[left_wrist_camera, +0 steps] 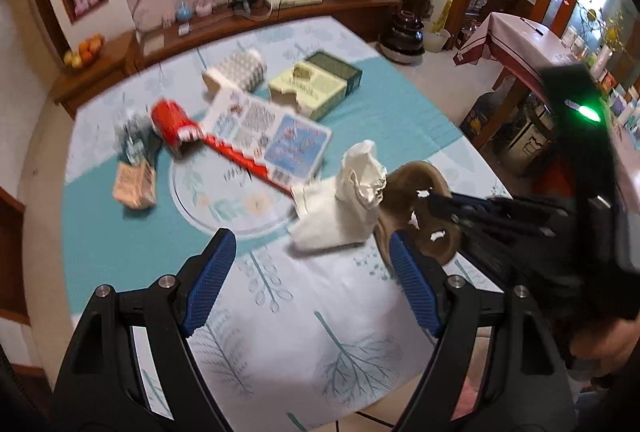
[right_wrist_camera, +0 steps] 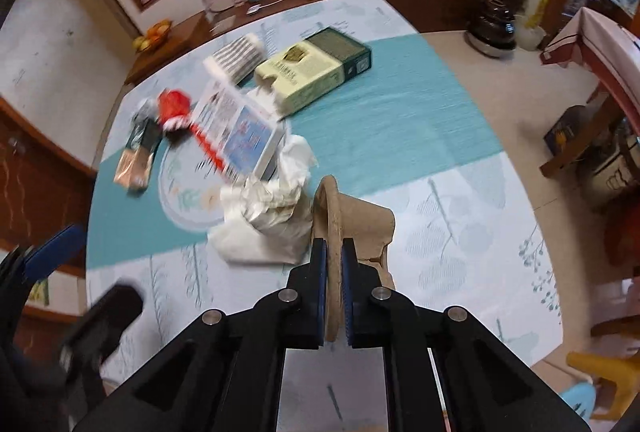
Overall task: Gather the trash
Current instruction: 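Grasp the white tissues with the left gripper while the right grasps the cardboard tray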
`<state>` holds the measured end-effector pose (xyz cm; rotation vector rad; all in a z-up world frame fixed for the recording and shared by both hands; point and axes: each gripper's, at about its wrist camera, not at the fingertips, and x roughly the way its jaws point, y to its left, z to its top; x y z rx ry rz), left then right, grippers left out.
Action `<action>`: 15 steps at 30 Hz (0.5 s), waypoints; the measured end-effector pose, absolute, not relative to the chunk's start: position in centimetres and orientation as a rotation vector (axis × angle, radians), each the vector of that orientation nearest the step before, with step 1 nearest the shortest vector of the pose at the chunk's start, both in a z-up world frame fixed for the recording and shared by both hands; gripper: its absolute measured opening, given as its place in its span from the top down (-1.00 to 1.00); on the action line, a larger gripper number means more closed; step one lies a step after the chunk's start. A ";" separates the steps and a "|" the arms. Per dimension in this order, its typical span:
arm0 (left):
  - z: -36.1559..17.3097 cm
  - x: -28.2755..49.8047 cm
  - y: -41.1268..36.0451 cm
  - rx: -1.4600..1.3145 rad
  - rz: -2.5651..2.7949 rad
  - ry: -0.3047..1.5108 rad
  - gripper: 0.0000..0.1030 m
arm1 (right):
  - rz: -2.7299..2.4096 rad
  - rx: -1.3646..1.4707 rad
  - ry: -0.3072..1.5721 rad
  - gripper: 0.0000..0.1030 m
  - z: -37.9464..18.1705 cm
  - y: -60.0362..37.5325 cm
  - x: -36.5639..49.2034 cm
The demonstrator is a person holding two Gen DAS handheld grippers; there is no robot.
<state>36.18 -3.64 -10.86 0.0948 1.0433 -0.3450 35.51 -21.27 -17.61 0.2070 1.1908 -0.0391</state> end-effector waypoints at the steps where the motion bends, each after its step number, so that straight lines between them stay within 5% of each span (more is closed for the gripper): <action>1: -11.4 36.3 -3.5 0.076 -0.352 1.059 -0.49 | -0.031 0.209 1.191 0.87 -17.6 -21.3 34.8; 15: -15.8 39.6 -9.0 0.176 -0.355 1.112 -0.49 | -0.075 0.362 1.158 0.87 -17.7 -26.3 29.4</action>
